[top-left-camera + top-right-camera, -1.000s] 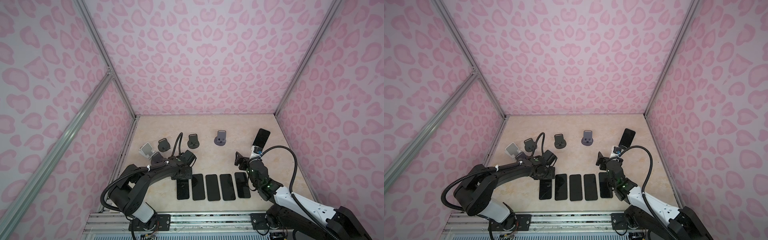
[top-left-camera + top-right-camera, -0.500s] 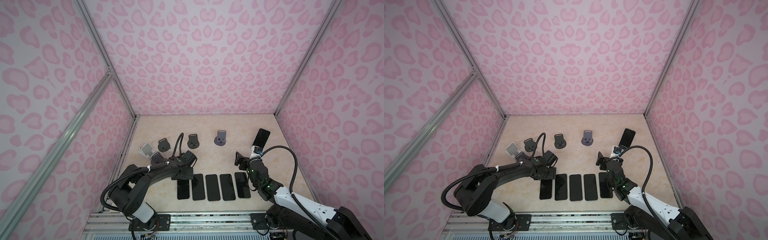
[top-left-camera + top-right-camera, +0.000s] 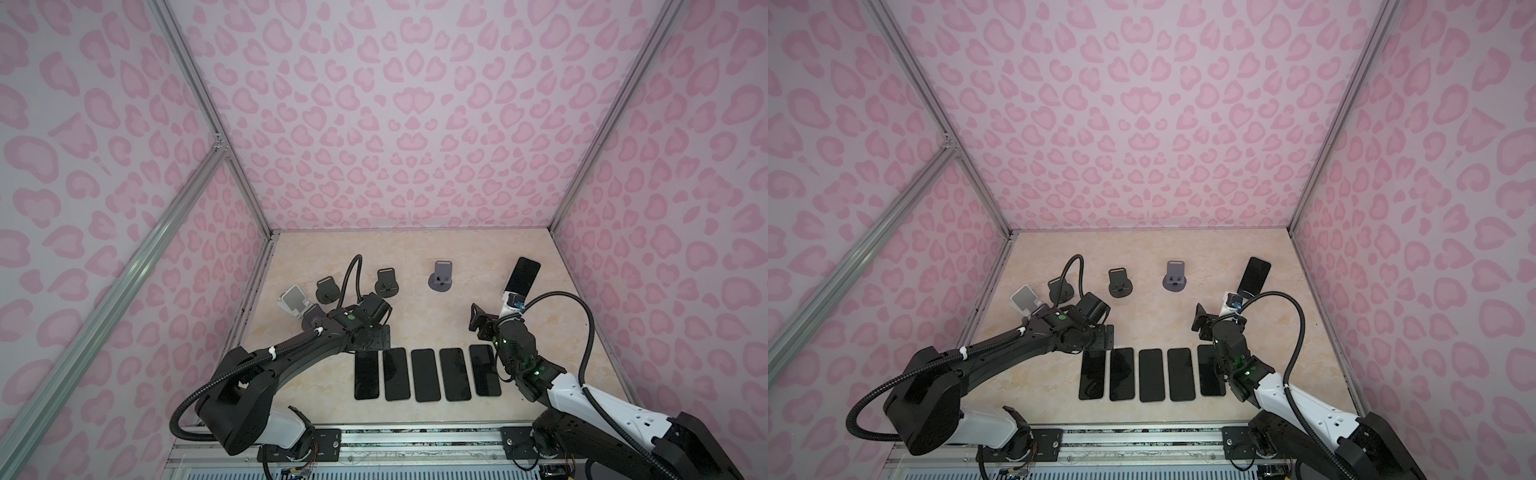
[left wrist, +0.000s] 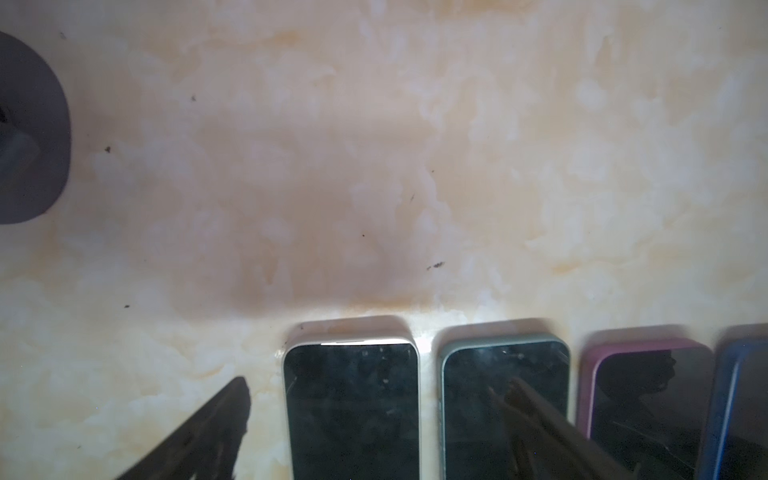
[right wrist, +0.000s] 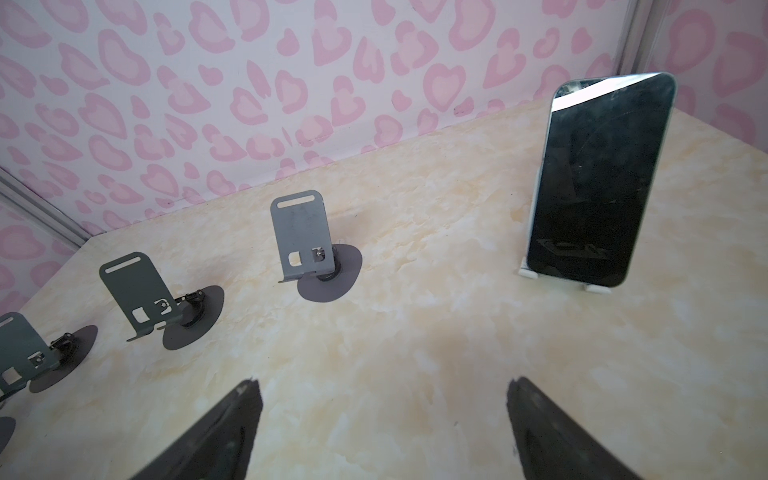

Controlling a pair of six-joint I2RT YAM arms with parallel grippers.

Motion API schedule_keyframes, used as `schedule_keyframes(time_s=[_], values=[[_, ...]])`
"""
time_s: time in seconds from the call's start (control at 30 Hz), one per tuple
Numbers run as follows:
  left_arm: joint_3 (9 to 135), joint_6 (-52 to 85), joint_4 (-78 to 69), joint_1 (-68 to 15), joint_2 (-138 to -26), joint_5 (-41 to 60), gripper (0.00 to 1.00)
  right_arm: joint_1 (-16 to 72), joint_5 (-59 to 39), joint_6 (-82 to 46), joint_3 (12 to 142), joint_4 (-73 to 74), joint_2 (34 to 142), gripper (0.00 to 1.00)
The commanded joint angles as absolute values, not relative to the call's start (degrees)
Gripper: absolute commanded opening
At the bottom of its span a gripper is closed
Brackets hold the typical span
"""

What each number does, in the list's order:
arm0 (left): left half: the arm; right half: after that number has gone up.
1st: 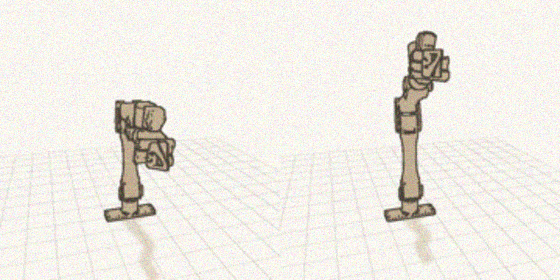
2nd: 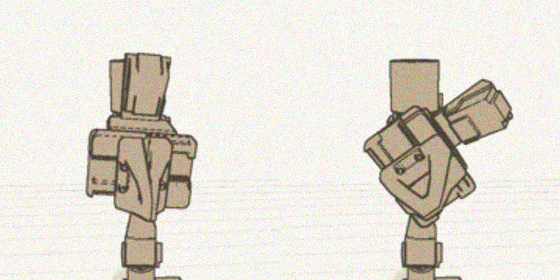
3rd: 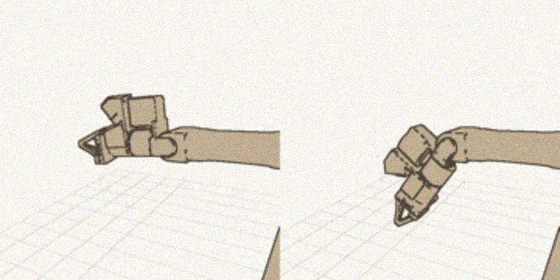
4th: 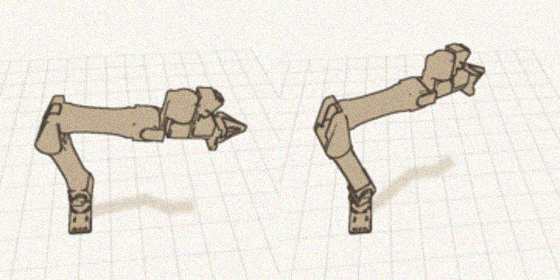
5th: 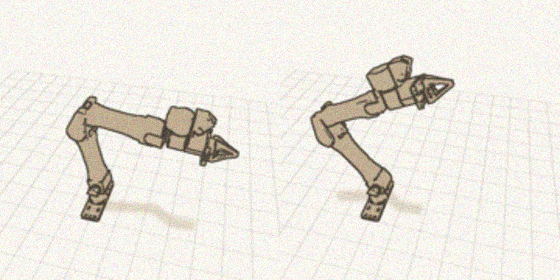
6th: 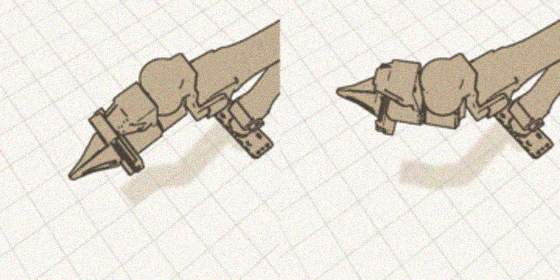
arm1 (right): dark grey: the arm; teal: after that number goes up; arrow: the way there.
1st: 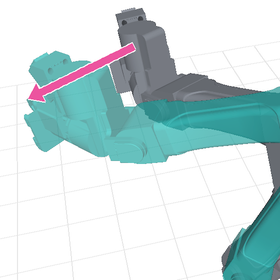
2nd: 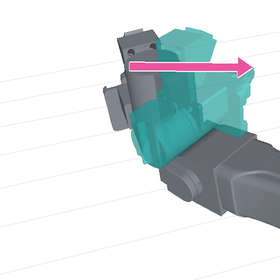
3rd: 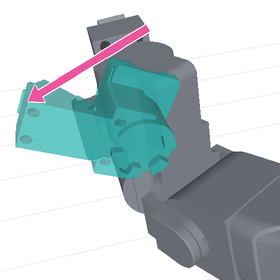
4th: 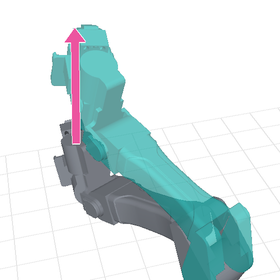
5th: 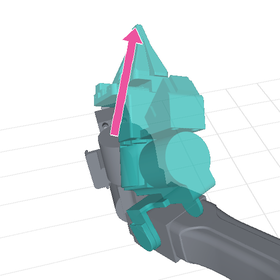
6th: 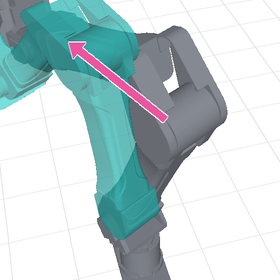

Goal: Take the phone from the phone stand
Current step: 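Raise the left gripper away while the right gripper rises toward the white stand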

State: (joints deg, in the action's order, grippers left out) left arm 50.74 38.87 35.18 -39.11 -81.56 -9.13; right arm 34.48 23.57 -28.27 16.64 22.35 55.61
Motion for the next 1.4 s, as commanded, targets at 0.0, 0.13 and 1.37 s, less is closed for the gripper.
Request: schedule_keyframes(time_s=[0.0, 0.13, 1.37], values=[[52.13, 38.22, 38.52, -39.19, -80.08, -10.8, 0.97, 34.47, 24.05, -28.13, 16.76, 22.15, 55.9, 0.94], [56.92, 36.49, 42.28, -39.12, -76.16, -13.05, 0.97, 34.43, 25.26, -27.55, 16.44, 21.63, 54.87, 0.94], [62.84, 29.09, 24.61, -37.69, -62.59, -7.62, 0.97, 4.51, 1.53, -25.82, 47.79, -13.49, 76.46, 0.0]])
